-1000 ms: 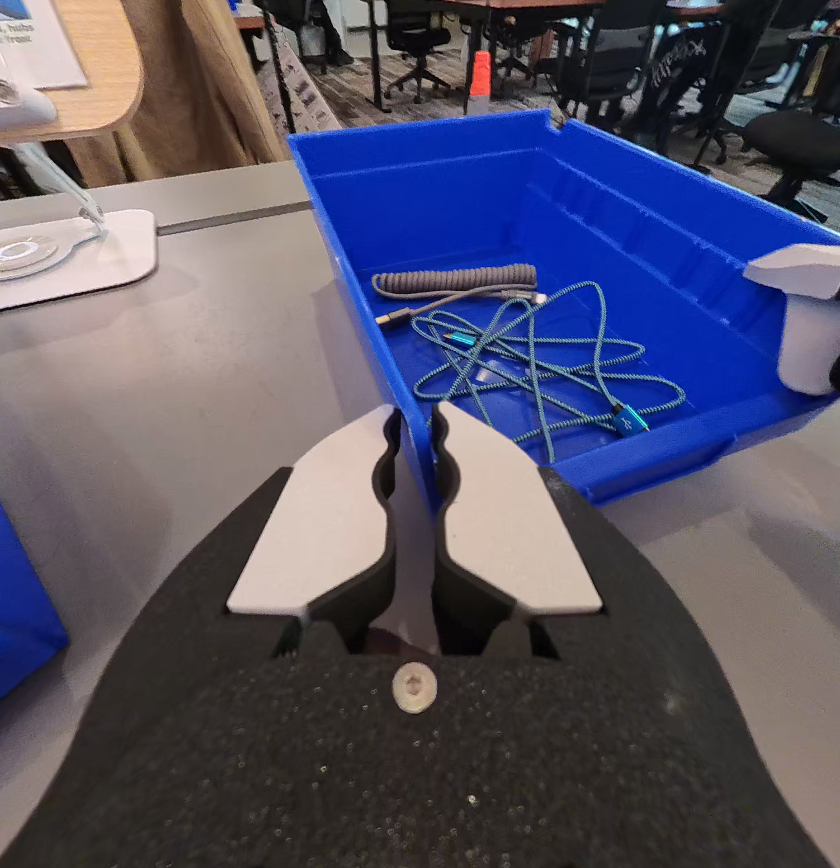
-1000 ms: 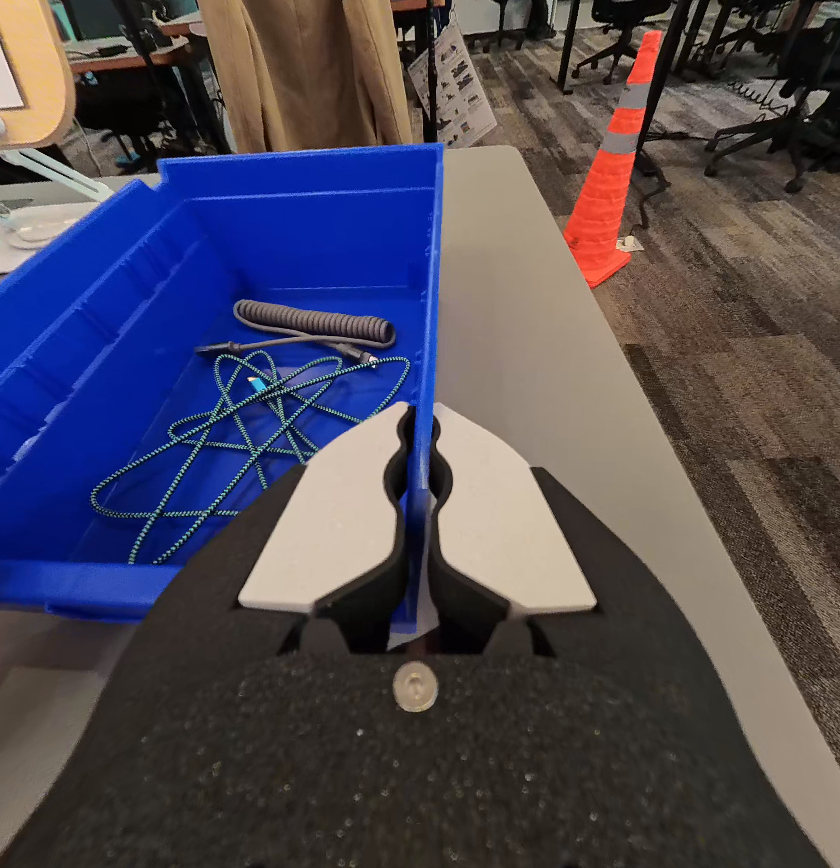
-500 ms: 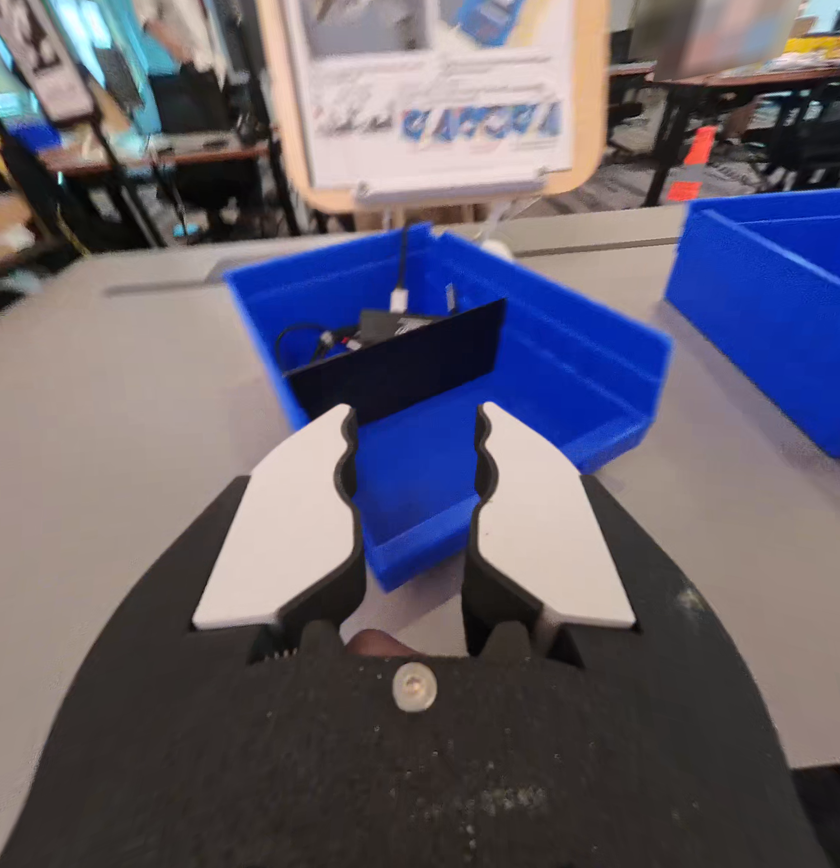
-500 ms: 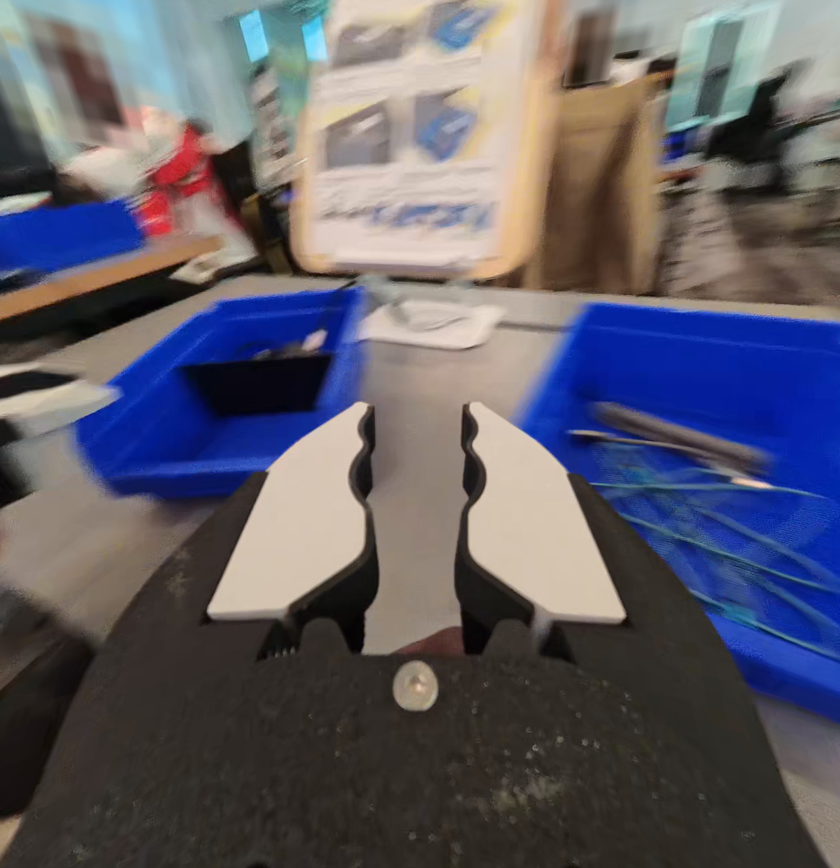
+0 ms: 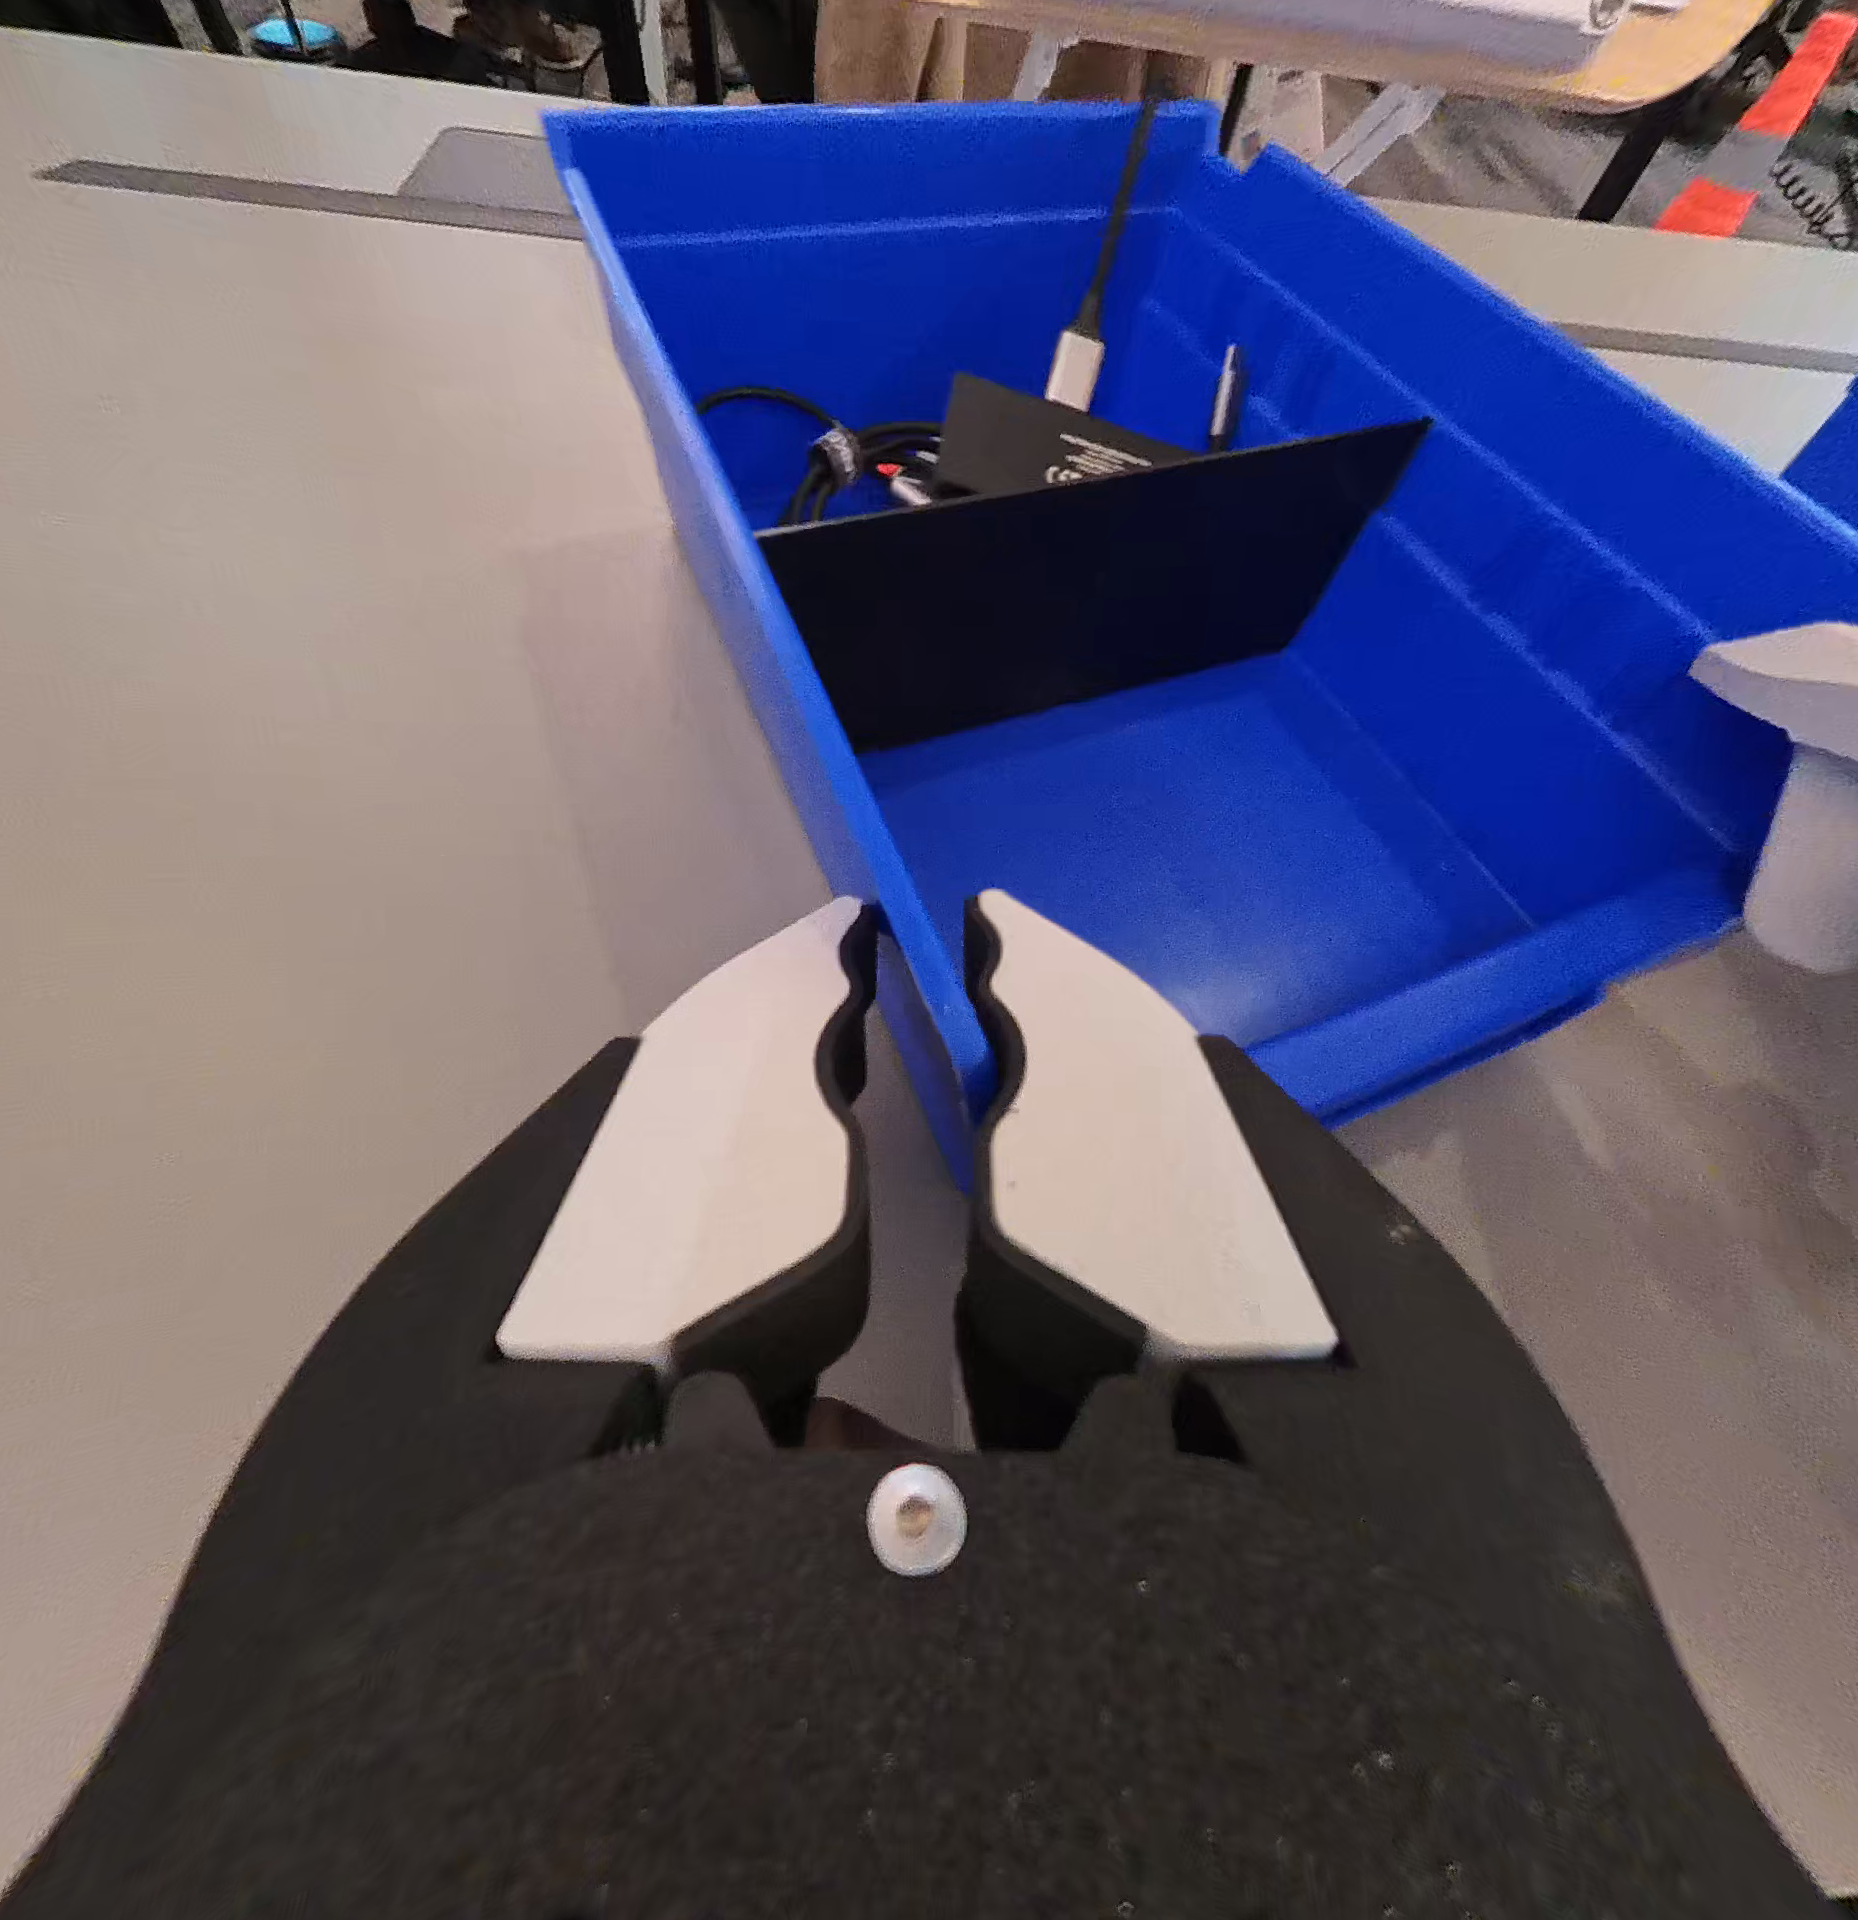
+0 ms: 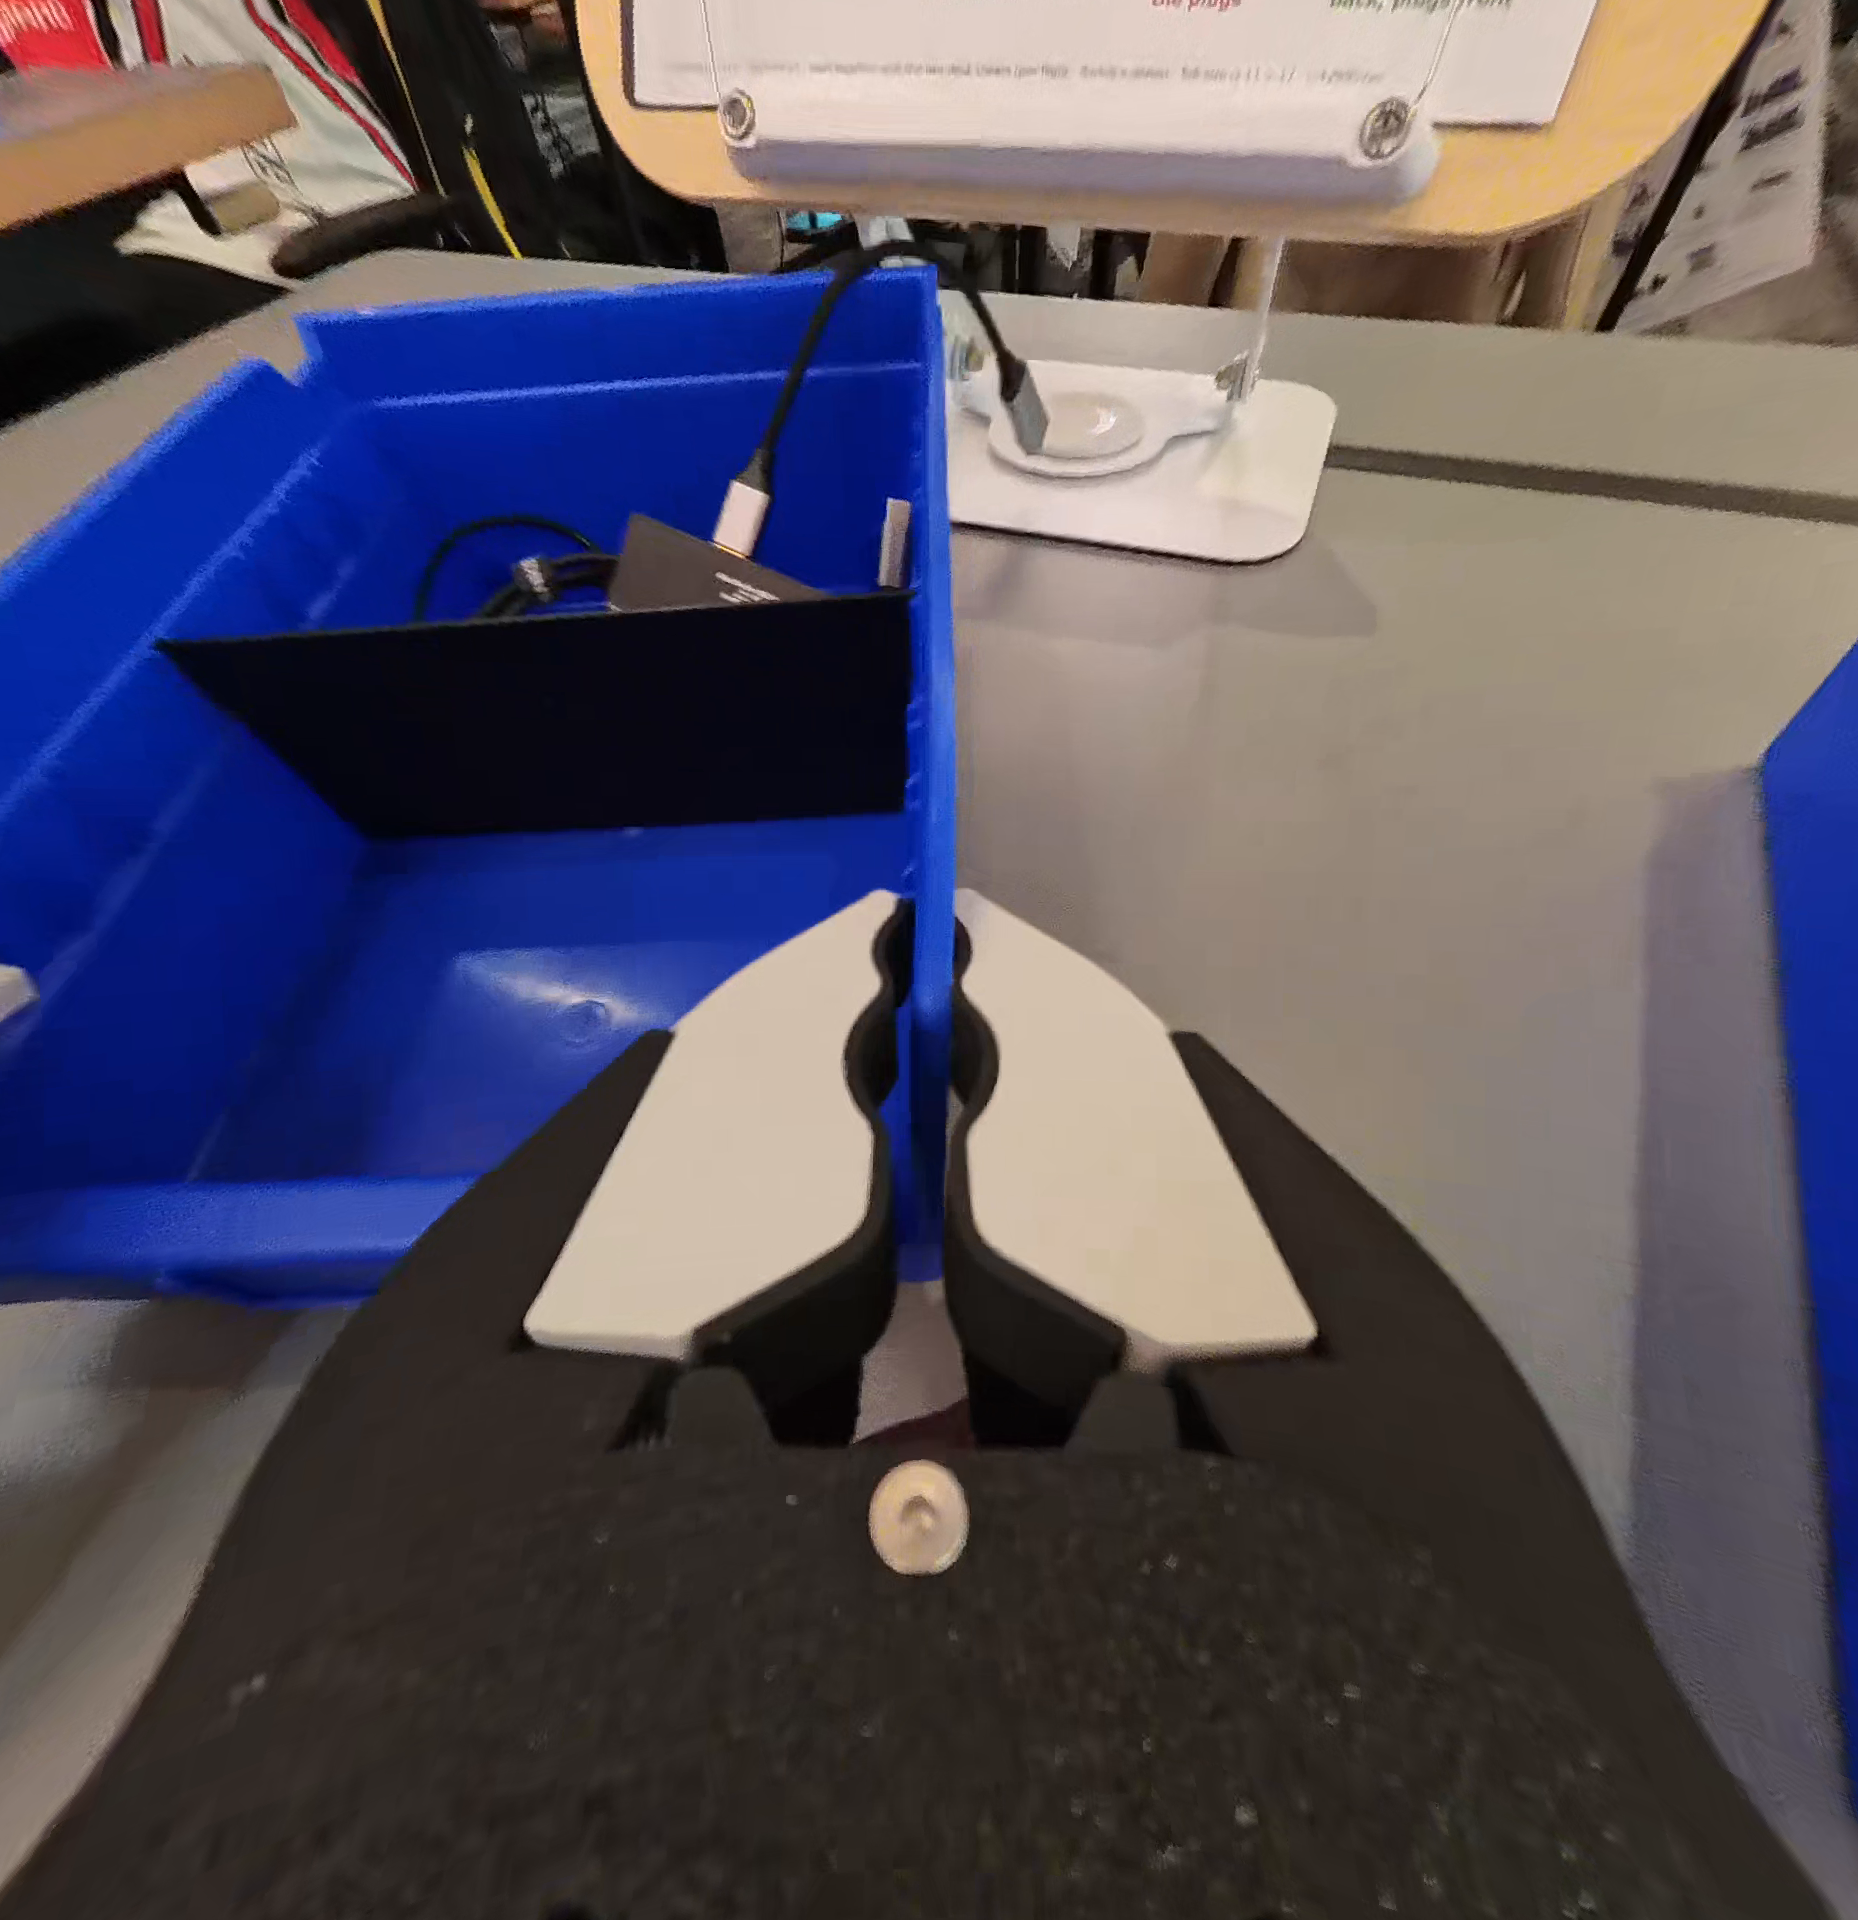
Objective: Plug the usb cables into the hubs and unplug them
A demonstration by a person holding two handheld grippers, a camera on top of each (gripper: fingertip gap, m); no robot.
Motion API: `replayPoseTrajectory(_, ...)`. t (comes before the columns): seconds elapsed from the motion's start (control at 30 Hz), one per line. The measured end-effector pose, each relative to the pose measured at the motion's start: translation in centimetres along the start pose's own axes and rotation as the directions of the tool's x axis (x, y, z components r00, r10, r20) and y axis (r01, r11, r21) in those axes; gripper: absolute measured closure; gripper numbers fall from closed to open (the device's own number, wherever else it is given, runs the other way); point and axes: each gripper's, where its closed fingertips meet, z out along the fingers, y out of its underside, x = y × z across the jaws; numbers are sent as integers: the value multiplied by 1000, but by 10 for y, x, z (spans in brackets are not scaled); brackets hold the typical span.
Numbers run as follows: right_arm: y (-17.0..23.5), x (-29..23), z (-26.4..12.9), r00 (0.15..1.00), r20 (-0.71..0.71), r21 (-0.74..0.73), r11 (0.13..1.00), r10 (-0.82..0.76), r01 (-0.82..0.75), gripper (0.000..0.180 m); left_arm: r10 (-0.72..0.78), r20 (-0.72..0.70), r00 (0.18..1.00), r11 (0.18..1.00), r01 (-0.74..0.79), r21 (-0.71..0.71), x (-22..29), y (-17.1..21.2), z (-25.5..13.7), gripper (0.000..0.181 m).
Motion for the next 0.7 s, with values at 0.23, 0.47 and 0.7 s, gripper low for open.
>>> replayPoseTrajectory(0.23,-12,-77,-34,1000,-25,130,992,4,-1,174,-22,49,999,1000,21,18,-72,-2,-29,177)
replayPoseTrajectory(0.47,-20,-203,0,995,70,178,981,64,-76,172,10,118,993,999,-16,48,-200,-31,-58,178)
replayPoseTrajectory(0.7,-18,-287,38,989,110,122,987,94,-107,165,24,65,998,1000,-25,8,-288,-38,-35,177)
